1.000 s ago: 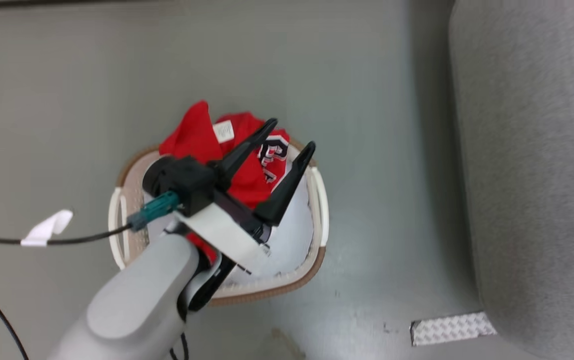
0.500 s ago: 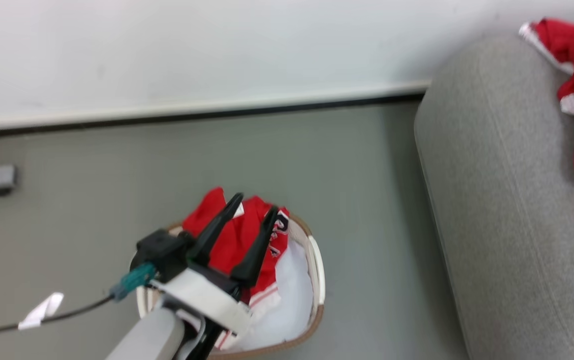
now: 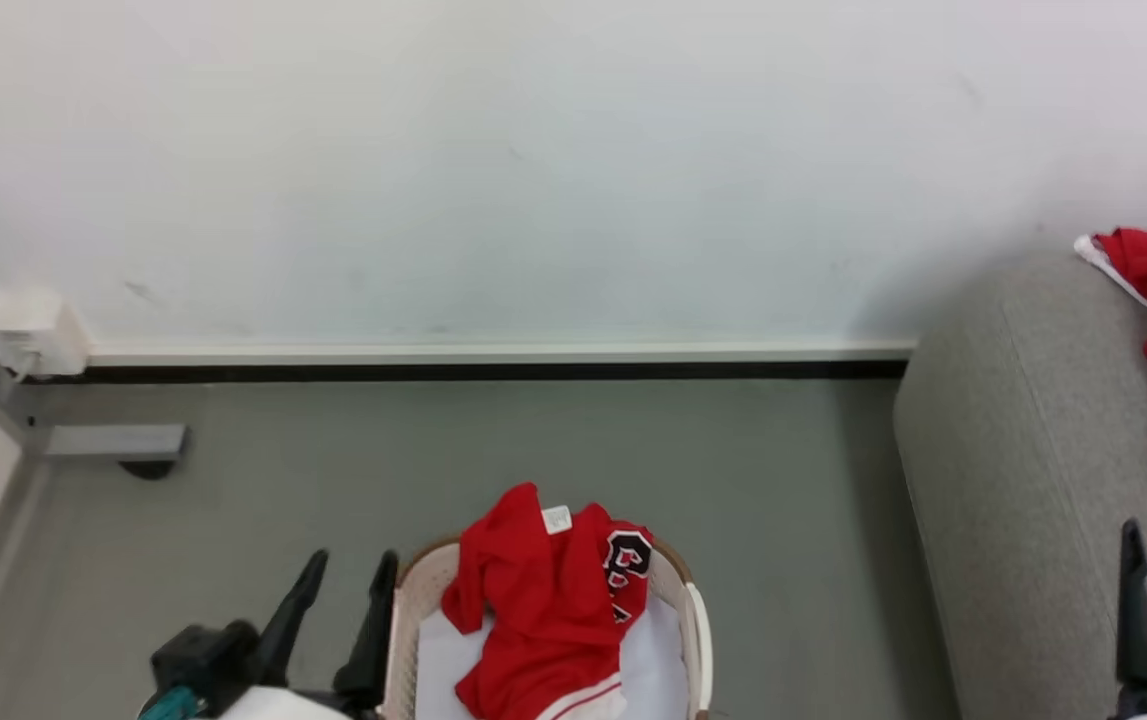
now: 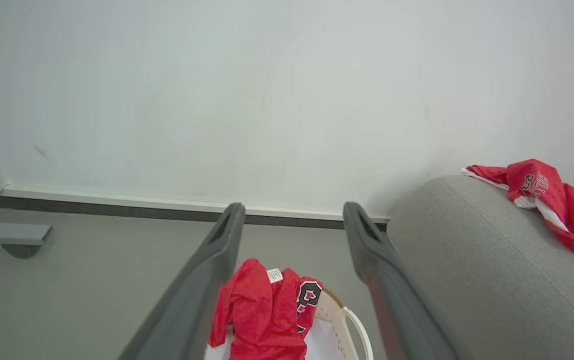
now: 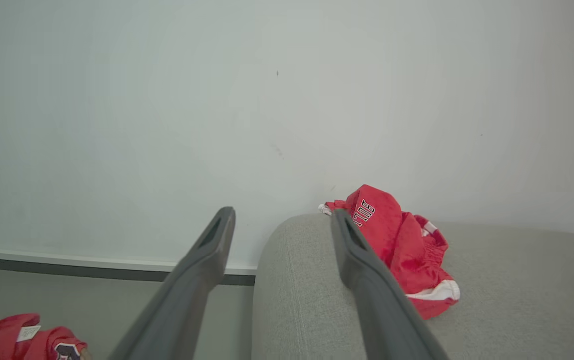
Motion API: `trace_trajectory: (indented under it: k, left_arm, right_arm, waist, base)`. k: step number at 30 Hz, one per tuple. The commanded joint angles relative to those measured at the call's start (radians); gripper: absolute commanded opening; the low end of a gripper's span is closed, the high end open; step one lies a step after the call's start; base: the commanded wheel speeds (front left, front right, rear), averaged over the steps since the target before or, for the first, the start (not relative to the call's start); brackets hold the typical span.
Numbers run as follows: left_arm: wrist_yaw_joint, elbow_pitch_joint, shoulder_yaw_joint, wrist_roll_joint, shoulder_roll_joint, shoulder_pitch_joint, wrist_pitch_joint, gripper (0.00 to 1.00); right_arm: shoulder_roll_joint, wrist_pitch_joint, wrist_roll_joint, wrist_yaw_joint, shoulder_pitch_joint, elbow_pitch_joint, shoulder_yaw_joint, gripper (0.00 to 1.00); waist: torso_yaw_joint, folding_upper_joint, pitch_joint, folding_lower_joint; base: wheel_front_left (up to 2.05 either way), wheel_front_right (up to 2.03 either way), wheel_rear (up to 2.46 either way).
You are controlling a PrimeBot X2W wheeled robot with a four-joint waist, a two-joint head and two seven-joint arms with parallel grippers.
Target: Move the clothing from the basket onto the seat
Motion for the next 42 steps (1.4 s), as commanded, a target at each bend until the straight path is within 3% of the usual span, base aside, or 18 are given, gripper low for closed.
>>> trace_trajectory:
  k: [1, 7, 18, 42]
  left_arm:
    - [-0.003, 0.006, 0.03, 0.023, -0.009, 0.032, 0.0, 1.0]
    - [-0.021, 0.013, 0.135, 0.076, -0.045, 0.1, 0.0, 1.0]
    - [-0.051, 0.024, 0.225, 0.139, -0.108, 0.14, 0.0, 1.0]
    - [-0.059, 0.04, 0.215, 0.144, -0.125, 0.107, 0.0, 1.0]
  right_arm:
    - [0.009, 0.001, 0.005, -0.003, 0.029, 0.001, 0.014, 1.0]
    - [0.038, 0.001, 0.015, -0.002, 0.078, 0.039, 0.072, 1.0]
    - [0.046, 0.001, 0.079, -0.003, 0.098, 0.109, 0.157, 1.0]
    - [0.046, 0.001, 0.074, -0.002, 0.067, 0.116, 0.165, 1.0]
  waist:
    - [0.04, -0.0001, -0.04, 0.0004]
    - [0.074, -0.0001, -0.067, 0.0004]
    - [0.087, -0.0001, -0.084, 0.0004]
    - [0.054, -0.0001, -0.065, 0.0004]
  base:
    - [0.0, 0.0, 0.0]
    - [0.0, 0.0, 0.0]
    - [0.0, 0.0, 0.0]
    - [0.0, 0.0, 0.0]
